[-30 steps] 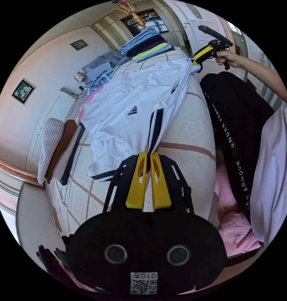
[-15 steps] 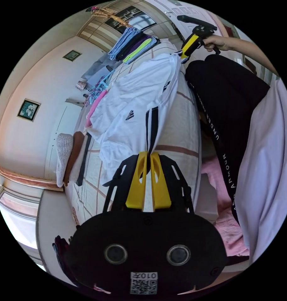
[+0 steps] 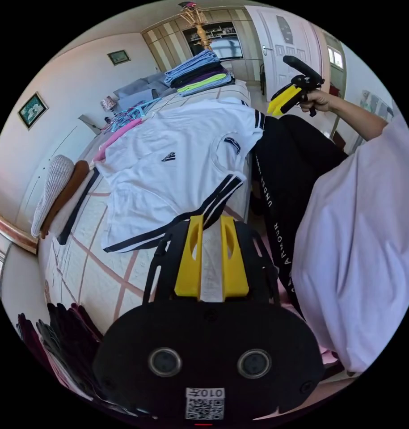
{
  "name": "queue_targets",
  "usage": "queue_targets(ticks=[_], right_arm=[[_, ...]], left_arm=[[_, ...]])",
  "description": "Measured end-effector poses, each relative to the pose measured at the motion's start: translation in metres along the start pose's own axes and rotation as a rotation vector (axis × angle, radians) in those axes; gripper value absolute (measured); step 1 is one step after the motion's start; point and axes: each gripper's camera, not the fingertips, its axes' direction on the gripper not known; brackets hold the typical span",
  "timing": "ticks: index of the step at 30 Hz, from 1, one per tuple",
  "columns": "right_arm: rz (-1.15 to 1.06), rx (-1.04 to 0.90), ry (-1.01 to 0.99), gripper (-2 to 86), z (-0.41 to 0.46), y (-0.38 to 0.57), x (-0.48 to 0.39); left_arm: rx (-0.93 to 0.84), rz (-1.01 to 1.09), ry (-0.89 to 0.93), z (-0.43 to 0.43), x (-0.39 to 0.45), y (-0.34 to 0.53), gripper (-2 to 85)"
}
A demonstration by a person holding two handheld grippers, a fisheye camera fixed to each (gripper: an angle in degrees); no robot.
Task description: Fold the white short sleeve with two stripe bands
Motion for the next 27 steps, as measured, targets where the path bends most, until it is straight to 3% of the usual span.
queue_targets(ticks=[2,5,7,12,18,25,27], right_arm=[[0.059,0.057,0.065,6.7,-0.016,-0.005,0.003],[0.073,0.134,0.139,7.6,-0.027,-0.025,-0.001],[0.060,0.126,0.160,8.0,-0.020,-0.041,-0.004],[0.039,0.065,0.092,7.9,0.008,-0.073,-0.004],[0.059,0.096,0.062,7.0,-0.006,-0.076,-0.003],[0.147,0.094,0.097,6.2,-0.039,-0.049,0.023],[0.174,0.098,0.120,5.8,-0.049,-0.040,0.031]], left_arm=[[-0.027,-0.028,-0.011,-0.008,-0.011,0.005,7.5],[-0.031,-0.118,-0.168,-0.020,-0.034,0.012,8.4],[-0.080,-0.323,-0.276,-0.019,-0.073,0.024,9.3],[-0.001,-0.624,-0.303,-0.026,-0.150,0.068,11.2],[0.056,-0.805,0.057,0.000,-0.216,0.104,9.5],[0.064,-0.768,0.185,0.007,-0.221,0.118,1.3],[0.080,-0.828,0.120,-0.007,-0.223,0.140,0.8]])
